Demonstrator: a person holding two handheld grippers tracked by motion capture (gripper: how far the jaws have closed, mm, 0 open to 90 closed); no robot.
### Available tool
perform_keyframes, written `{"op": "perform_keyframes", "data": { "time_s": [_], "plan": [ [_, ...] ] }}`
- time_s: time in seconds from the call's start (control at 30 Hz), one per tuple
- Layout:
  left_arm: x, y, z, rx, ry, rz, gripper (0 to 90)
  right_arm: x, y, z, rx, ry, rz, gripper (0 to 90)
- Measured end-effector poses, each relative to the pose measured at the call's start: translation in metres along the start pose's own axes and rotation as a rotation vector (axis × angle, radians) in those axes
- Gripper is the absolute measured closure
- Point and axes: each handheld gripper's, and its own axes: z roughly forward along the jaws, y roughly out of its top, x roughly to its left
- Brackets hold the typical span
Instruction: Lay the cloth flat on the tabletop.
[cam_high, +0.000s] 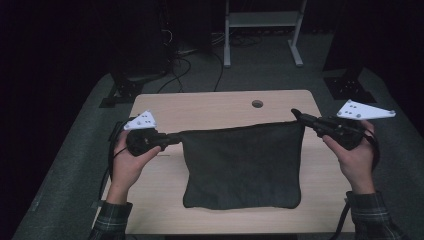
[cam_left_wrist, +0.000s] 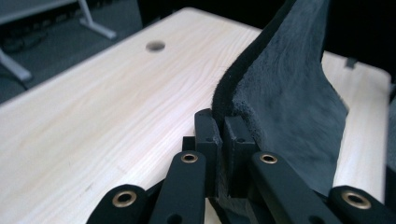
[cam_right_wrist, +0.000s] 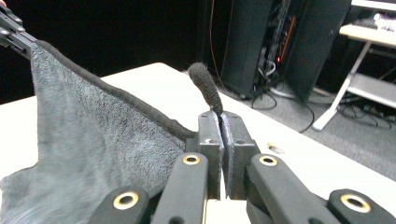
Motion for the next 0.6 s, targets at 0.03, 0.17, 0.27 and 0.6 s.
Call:
{"op": "perform_keyframes", "data": {
  "time_s": [0.03,0.17,0.27,0.6],
  "plan": [
    [0.003,-0.002,0.005,0.003,0.003,-0.004,85.3,-0.002,-0.003,0.004,0.014,-0.005,0.003,86.7],
    [0.012,-0.007,0.017,0.017,0.02,-0.014,84.8,-0.009,-0.012,0.017,0.046,-0.019,0.016,86.7],
    [0.021,-0.009,0.027,0.023,0.039,-0.027,84.7,-0.016,-0.019,0.027,0.06,-0.023,0.034,86.7],
    [0.066,-0.018,0.054,0.015,0.115,-0.126,89.3,-0.047,-0.04,0.061,0.1,-0.042,0.124,86.6]
  ]
}}
